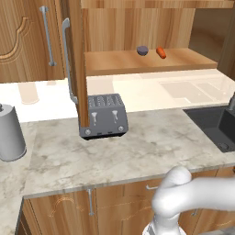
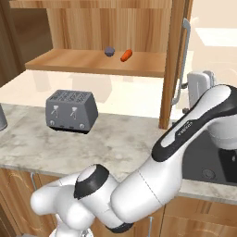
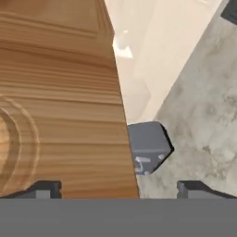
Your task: Pick the eggplant, carrot from the counter and place them in the cabinet. Then close the cabinet.
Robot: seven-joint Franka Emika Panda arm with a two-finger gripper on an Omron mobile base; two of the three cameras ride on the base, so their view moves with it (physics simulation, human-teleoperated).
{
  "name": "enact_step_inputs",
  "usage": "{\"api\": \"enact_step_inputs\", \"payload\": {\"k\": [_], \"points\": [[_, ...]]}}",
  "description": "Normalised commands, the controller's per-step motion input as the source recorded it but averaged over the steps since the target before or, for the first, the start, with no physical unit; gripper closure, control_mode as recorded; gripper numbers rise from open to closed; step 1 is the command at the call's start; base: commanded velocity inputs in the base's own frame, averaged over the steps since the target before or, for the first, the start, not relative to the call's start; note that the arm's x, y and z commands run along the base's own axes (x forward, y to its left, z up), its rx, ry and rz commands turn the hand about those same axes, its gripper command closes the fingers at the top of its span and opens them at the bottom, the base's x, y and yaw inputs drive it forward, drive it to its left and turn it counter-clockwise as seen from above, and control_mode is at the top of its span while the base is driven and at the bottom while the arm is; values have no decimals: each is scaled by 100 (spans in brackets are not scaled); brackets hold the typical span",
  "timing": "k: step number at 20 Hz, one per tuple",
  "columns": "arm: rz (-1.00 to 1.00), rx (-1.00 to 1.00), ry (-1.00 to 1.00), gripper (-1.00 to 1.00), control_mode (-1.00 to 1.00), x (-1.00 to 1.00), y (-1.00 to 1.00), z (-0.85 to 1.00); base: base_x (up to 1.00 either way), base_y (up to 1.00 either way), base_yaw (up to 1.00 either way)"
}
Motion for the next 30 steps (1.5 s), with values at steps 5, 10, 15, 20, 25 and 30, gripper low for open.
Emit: {"api": "enact_step_inputs", "payload": {"k": [5, 10, 15, 20, 25, 30], "points": [[32, -8, -33, -100, -100, -52, 100, 0, 0, 0, 0], [20, -10, -38, -100, -100, -5, 100, 0, 0, 0, 0], [-3, -2, -33, -100, -100, 77, 100, 0, 0, 0, 0], [-23, -2, -26, -100, -100, 99, 98, 0, 0, 0, 0], [-32, -1, -19, -100, -100, 100, 83, 0, 0, 0, 0], [-40, -3, -9, -100, -100, 100, 46, 0, 0, 0, 0]]}}
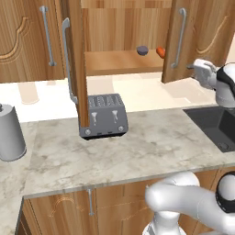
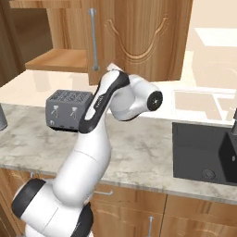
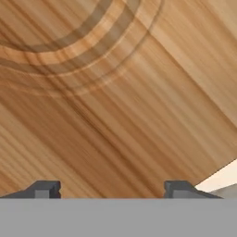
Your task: Pick the eggplant, carrot from the counter and place them in the cabinet. Then close the cabinet.
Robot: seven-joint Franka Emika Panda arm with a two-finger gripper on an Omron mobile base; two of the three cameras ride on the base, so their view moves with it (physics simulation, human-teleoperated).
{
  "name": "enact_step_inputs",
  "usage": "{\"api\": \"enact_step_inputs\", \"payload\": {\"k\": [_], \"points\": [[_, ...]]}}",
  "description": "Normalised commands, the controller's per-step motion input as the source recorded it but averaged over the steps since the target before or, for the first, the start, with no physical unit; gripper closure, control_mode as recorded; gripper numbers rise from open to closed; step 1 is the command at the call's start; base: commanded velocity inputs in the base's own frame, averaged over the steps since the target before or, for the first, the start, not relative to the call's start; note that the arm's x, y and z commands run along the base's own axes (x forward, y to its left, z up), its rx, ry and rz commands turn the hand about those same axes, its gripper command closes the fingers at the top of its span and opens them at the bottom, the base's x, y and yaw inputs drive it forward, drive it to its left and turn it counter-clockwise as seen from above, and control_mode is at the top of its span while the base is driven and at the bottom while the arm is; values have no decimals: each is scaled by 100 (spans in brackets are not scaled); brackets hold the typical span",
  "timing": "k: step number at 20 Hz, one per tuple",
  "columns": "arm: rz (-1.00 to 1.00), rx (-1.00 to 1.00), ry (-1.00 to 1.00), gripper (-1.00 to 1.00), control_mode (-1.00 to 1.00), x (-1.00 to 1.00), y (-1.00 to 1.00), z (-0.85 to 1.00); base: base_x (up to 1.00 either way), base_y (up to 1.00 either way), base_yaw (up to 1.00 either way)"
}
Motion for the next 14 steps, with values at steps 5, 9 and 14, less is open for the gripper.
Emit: {"api": "enact_step_inputs", "payload": {"k": [5, 9, 14], "points": [[-43, 0, 2, -100, -100, 100, 28, 19, 0, 0, 0], [-30, 0, 13, -100, -100, 100, 0, 44, 0, 0, 0], [-19, 0, 17, -100, -100, 92, -11, 27, 0, 0, 0]]}}
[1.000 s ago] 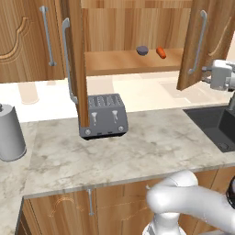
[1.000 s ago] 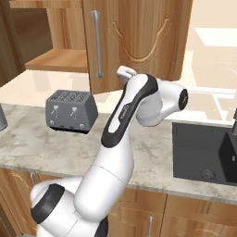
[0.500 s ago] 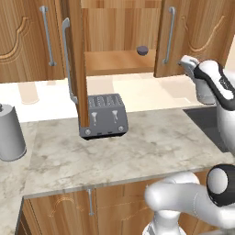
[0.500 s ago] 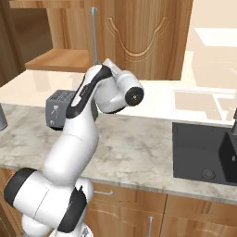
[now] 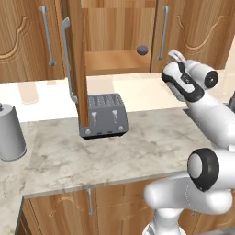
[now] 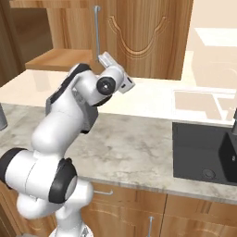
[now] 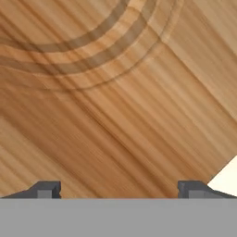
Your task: Pick the eggplant, carrot from the counter and place them in the cabinet. Then close the cabinet.
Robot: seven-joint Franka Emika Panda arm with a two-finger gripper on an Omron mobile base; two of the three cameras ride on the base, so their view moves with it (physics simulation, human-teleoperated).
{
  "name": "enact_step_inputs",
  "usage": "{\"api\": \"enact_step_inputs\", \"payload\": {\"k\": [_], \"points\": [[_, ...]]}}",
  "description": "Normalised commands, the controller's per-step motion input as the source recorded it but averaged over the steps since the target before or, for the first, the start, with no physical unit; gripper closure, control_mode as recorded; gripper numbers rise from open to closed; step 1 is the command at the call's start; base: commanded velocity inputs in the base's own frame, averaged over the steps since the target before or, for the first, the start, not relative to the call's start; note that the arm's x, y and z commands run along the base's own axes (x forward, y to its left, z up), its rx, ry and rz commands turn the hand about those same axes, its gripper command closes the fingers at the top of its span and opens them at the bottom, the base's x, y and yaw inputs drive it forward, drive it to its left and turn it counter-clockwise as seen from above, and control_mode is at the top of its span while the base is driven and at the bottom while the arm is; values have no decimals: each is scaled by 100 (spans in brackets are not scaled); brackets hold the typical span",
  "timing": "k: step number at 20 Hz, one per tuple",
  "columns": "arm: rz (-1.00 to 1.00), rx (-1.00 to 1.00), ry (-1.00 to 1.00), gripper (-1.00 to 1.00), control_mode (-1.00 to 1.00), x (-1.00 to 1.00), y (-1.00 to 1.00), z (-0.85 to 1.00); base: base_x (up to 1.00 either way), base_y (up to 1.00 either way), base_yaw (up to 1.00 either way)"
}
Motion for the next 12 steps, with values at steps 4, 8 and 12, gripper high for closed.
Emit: {"api": "enact_step_inputs", "payload": {"k": [4, 8, 12], "points": [[-17, 0, 15, -100, -100, 43, -8, 17, 0, 0, 0], [-9, 7, 16, -100, -100, -88, -35, 64, 0, 0, 0], [-2, 5, 20, -100, -100, -100, -14, 79, 0, 0, 0]]}}
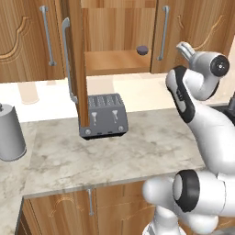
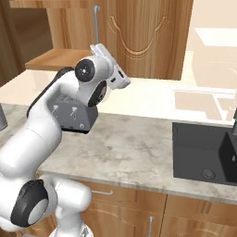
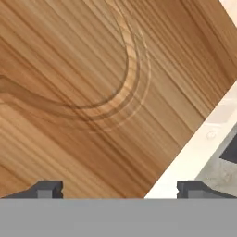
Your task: Pick the eggplant, carrot from the counter and place them in the cabinet. Then close the cabinet.
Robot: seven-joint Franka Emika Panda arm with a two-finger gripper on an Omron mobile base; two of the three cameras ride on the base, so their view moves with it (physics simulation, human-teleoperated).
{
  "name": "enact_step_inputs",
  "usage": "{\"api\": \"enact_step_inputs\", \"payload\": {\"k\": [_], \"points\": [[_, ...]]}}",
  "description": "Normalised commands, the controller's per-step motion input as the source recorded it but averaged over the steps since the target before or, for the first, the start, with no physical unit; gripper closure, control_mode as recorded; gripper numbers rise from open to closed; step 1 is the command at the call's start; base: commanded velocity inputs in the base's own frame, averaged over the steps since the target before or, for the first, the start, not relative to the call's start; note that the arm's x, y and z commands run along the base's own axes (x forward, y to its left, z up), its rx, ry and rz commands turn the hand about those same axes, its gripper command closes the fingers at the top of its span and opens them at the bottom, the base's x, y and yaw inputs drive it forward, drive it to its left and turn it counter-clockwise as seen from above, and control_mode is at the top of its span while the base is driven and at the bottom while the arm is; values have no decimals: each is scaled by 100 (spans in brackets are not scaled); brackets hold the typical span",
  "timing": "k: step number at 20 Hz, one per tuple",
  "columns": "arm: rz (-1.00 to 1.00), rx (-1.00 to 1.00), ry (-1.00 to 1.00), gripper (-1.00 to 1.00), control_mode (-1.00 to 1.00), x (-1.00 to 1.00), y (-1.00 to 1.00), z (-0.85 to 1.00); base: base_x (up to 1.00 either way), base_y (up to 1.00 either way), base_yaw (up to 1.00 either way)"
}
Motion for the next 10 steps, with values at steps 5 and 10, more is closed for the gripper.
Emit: {"api": "enact_step_inputs", "payload": {"k": [5, 10], "points": [[0, 1, 24, -100, -100, -100, 9, 57, 0, 0, 0], [0, -1, 15, -100, -100, -100, 61, 6, 0, 0, 0]]}}
